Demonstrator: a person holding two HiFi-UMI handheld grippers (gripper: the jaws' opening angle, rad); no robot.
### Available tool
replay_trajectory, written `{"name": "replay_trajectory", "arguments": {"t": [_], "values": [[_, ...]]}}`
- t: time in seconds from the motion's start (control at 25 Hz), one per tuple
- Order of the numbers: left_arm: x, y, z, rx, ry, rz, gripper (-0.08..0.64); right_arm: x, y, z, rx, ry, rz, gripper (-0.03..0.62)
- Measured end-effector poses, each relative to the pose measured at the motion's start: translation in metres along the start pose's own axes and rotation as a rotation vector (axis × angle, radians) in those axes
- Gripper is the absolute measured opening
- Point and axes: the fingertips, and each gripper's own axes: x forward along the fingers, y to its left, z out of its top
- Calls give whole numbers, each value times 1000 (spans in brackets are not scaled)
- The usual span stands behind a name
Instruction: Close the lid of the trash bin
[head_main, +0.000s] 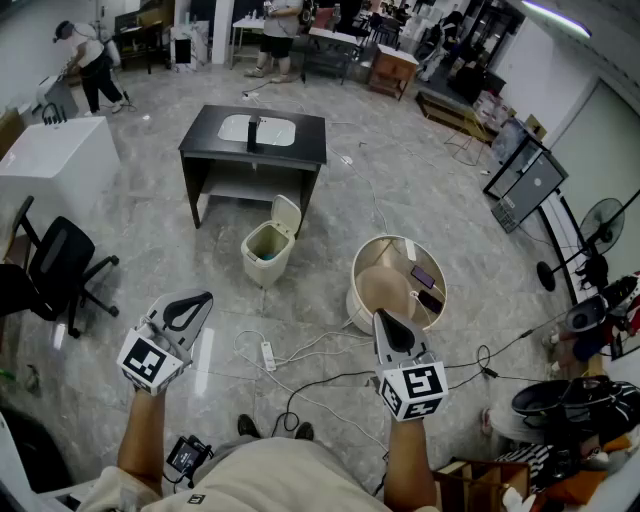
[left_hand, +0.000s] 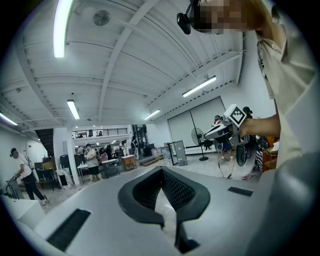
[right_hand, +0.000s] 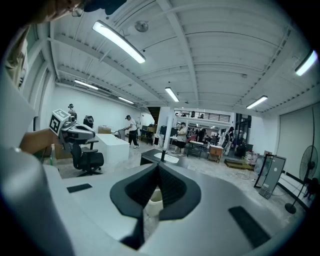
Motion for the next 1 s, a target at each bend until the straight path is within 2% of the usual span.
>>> {"name": "replay_trajectory", "arguments": {"t": [0.08, 0.2, 0.36, 0.48, 0.68, 0.84, 1.0], "values": [[-4, 7, -6, 34, -33, -6, 15, 3, 7, -1, 0, 2, -7, 23], [-12, 20, -14, 43, -43, -17, 15, 10, 22, 0, 3, 4, -17, 23], [-22, 28, -18, -17, -10, -34, 15, 15, 38, 4, 5, 8, -29, 23], [-23, 31, -20, 33, -38, -49, 15, 16, 44, 7, 13, 3, -27, 23], [-33, 48, -33, 49, -70, -48, 15, 29, 61, 12, 37, -27, -18, 25], [-30, 48, -31, 13, -34, -30, 15, 36, 53, 18, 38, -44, 3, 25], [-17, 43, -25, 16, -21, 1, 15, 47, 30, 17, 42, -51, 27, 25]]}}
